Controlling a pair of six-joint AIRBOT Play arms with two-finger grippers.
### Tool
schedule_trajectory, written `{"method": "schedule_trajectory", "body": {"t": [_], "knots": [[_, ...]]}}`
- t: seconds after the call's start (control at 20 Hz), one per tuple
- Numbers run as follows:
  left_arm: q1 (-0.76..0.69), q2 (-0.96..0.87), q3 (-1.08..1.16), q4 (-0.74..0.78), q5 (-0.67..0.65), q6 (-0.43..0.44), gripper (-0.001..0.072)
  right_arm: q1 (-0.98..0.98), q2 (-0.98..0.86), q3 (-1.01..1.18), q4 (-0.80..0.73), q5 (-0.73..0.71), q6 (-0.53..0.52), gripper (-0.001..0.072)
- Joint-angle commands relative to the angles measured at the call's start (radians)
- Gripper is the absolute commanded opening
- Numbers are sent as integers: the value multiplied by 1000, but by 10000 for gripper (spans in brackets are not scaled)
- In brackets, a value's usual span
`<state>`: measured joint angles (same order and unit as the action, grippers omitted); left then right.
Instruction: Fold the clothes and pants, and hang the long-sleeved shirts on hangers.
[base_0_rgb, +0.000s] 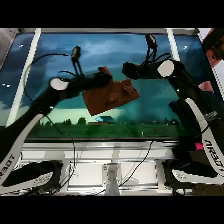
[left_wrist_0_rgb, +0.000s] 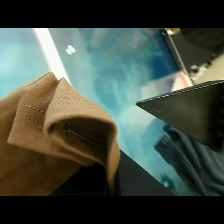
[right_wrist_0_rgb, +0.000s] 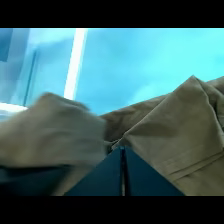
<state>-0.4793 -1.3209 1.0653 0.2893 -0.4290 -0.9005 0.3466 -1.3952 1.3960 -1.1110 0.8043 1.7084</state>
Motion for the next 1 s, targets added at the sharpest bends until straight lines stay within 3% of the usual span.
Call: {"method": "schedule_trajectory", "body": {"t": [0.0, 0.45, 0.5, 0.6, 0.95], "knots": [[-136, -48, 5, -15, 211, 18, 18, -10, 16, 0, -27, 12, 0, 14], [-212, -193, 128, -4, 272, 18, 40, -10, 47, 0, -93, 19, 4, 14], [-212, -203, 128, -3, 271, 18, 170, -10, 55, 0, -108, 19, 4, 14], [-212, -206, 128, -4, 269, 18, 720, -10, 71, 0, -149, 19, 4, 14], [-176, -163, 128, -6, 269, 19, 710, -10, 93, 0, -422, 132, 3, 17]]}}
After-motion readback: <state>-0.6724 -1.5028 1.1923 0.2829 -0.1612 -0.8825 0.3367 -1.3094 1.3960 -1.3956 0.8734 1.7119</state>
